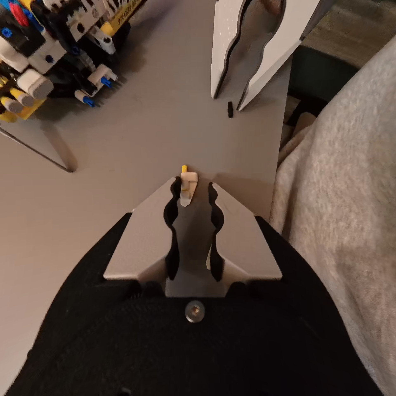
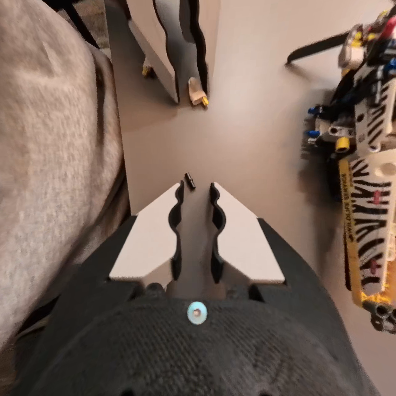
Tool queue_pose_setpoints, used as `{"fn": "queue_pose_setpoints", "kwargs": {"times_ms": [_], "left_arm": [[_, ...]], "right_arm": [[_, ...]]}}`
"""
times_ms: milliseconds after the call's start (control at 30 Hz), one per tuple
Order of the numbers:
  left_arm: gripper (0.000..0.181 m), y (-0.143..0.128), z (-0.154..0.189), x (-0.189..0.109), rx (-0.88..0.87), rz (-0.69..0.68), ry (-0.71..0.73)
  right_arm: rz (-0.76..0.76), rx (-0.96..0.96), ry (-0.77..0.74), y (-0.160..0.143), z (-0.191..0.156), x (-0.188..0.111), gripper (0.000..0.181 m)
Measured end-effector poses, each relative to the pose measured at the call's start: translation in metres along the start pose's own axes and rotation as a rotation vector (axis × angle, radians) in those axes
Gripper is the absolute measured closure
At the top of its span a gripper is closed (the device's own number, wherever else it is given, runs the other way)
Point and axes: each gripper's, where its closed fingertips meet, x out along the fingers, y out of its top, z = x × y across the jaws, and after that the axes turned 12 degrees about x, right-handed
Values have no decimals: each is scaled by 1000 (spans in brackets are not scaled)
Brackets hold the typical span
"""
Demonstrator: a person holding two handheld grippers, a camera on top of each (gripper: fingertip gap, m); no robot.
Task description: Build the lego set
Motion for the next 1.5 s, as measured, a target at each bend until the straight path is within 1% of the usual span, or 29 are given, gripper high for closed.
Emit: {"fn": "queue_pose_setpoints", "kwargs": {"times_ms": [133, 200, 433, 667, 767, 867, 900, 1100, 1367, 1500], "left_arm": [[160, 0, -1, 0, -18, 2, 13], [167, 0, -1, 1, -25, 11, 8], [167, 1, 0, 1, -23, 24, 5], [161, 0, 0, 0, -7, 20, 12], [161, 0, 0, -1, -16, 29, 10], [163, -1, -1, -1, -25, 35, 9], [167, -1, 1, 0, -27, 37, -1], [168, 0, 1, 0, -45, 42, -13], [169, 0, 2, 0, -49, 45, -25], [169, 0, 2, 0, -52, 46, -30]], "right_arm": [[-19, -71, 10, 0, -1, 2, 175], [-25, -86, 23, 1, -3, 3, 179], [-5, -95, 52, 7, -8, 9, 179], [47, -123, 43, 28, -12, 25, 180], [67, -134, 49, 39, -12, 30, 180], [48, -183, 49, 44, -12, 35, 180], [41, -201, 48, 46, -13, 37, 180], [-6, -288, 32, 48, -15, 45, 180], [11, -393, -33, 50, -13, 46, 180], [20, -402, -14, 50, -14, 46, 180]]}}
